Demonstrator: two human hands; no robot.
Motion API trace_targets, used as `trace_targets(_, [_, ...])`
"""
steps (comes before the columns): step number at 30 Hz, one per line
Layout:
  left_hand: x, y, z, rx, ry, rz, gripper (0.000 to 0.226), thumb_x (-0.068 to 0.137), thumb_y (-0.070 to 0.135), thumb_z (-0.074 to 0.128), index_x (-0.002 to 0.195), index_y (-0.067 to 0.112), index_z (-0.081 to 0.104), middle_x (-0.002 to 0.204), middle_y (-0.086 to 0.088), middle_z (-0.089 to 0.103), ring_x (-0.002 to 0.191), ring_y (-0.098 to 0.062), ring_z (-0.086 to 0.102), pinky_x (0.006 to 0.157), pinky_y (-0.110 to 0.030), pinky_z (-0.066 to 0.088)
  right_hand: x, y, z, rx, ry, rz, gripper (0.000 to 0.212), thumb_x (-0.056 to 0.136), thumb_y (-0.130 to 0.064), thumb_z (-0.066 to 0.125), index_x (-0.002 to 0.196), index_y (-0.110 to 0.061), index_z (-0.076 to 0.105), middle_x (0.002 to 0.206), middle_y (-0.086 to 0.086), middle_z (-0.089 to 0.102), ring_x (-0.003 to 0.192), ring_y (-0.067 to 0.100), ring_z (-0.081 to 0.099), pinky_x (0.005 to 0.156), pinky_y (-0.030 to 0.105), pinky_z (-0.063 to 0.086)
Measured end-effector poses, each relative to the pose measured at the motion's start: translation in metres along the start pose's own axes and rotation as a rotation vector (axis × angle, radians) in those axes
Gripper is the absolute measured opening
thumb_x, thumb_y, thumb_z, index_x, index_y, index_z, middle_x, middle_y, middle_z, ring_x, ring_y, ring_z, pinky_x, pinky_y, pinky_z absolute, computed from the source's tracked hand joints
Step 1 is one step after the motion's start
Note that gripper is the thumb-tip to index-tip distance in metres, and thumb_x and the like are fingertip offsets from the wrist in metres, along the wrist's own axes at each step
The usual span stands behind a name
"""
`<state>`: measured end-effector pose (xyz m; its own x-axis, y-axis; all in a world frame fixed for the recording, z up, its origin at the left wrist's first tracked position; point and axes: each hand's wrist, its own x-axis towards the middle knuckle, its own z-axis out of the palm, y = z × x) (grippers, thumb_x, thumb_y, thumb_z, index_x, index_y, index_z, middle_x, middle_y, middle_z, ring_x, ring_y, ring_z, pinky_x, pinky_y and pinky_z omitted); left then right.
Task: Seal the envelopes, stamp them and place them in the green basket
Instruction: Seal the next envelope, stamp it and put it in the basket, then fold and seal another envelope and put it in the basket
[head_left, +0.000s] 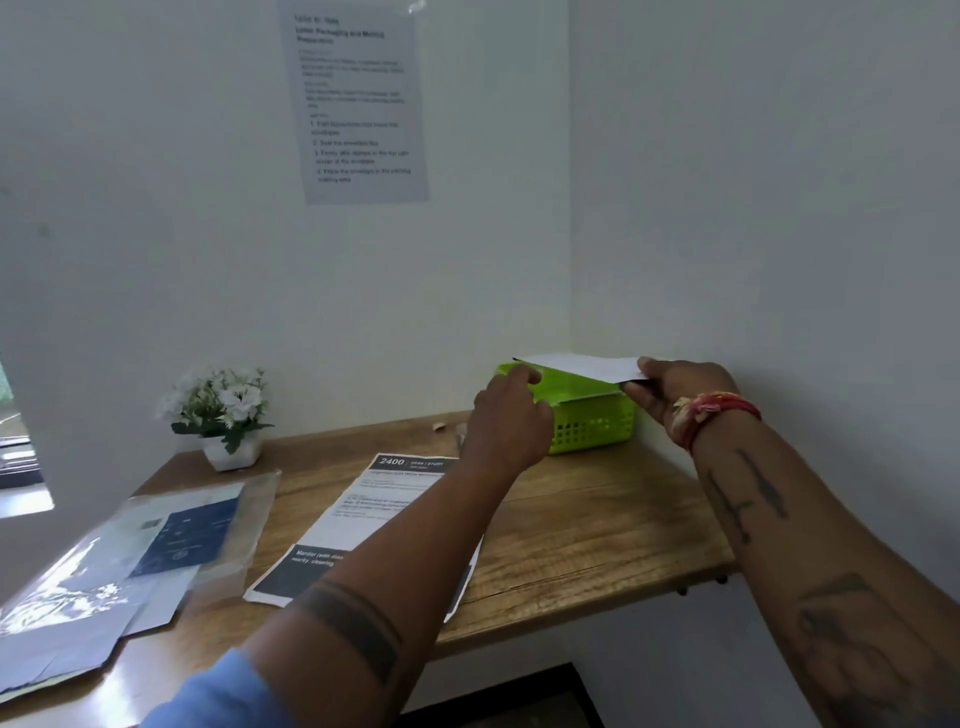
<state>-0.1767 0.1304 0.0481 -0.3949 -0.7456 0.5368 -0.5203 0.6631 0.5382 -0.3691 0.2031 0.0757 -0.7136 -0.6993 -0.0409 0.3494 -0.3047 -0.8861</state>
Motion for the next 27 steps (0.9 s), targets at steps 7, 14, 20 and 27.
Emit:
trace_targets(7, [-0.003,-0.01,0.01,0.012,-0.078,-0.099,0.043,0.083,0.025,0.056,0.125,0.019,0.059,0.111,-0.007,0.067,0.112,-0.025,0.058,0.097,-0.039,0.047,0.016,0.013,0.002,-0.021,-0.188,0.062,0.015,0.098,-0.002,0.055,0.088,-0.01,0.049,0.127,0.01,0.049,0.087,0.017,0.06,0.062,0.023,0.06])
trace_targets(14, [-0.001,-0.03,0.013,0.033,-0.095,-0.116,0.04,0.084,0.019,0.056,0.123,0.018,0.061,0.11,-0.006,0.068,0.109,-0.024,0.059,0.092,-0.035,0.046,0.03,0.039,0.021,0.08,-0.014,0.122,0.009,0.09,0.011,0.062,0.095,0.01,0.055,0.097,0.022,0.061,0.085,0.03,0.063,0.062,0.036,0.061])
trace_targets(20, [-0.003,-0.045,0.005,0.069,-0.109,-0.12,0.035,0.085,0.019,0.057,0.12,0.017,0.064,0.116,-0.005,0.068,0.114,-0.022,0.059,0.095,-0.031,0.044,0.027,0.064,0.026,0.041,0.03,0.083,0.015,0.091,-0.004,0.068,0.083,0.003,0.057,0.069,0.013,0.056,0.039,0.014,0.061,0.037,0.023,0.052])
trace_targets(27, [-0.032,-0.085,-0.017,0.494,-0.145,-0.307,0.072,0.092,0.068,0.042,0.14,0.015,0.046,0.143,-0.02,0.041,0.132,-0.04,0.042,0.106,-0.05,0.039,-0.018,0.106,0.082,-0.755,-0.329,-0.182,0.031,0.089,-0.034,0.068,0.071,-0.009,0.062,0.064,0.009,0.061,0.051,0.019,0.056,0.047,0.025,0.042])
